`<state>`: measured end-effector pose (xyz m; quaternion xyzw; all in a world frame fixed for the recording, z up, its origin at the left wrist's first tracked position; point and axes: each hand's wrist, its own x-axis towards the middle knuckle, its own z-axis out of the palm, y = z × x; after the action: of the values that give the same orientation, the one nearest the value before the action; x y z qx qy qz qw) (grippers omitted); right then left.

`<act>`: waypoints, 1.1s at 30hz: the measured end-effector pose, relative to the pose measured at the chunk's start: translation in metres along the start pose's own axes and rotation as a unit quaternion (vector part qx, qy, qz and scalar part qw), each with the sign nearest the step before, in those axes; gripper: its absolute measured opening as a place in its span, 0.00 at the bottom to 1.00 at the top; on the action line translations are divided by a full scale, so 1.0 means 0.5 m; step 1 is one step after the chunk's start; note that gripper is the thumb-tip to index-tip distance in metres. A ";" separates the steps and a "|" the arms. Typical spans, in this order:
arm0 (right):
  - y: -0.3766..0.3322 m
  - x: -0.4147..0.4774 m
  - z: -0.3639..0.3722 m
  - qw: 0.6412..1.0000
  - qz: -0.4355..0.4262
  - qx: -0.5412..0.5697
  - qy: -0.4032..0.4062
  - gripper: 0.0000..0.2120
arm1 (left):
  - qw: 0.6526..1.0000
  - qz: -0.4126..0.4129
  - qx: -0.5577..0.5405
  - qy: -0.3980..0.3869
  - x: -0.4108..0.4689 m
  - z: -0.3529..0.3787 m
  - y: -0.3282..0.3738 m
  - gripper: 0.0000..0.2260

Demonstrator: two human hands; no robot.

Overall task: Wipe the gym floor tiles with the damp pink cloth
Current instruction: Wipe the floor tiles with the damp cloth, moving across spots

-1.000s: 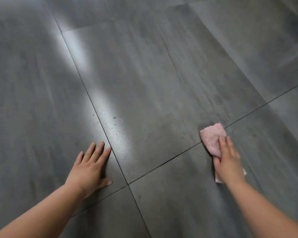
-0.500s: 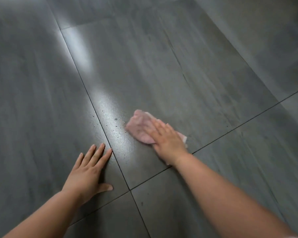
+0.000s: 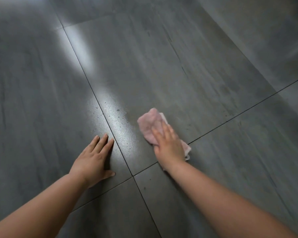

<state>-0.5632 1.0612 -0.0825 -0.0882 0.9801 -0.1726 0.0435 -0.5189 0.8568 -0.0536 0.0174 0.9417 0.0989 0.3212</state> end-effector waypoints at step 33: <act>0.270 -0.204 -0.108 0.912 0.408 0.041 0.026 0.24 | 0.997 -0.052 0.013 -0.050 -0.081 0.030 -0.067 0.48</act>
<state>-0.4904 1.2231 -0.0731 0.3260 0.9235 -0.1817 0.0886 -0.4767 0.8226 -0.0477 -0.0224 0.9254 0.0691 0.3720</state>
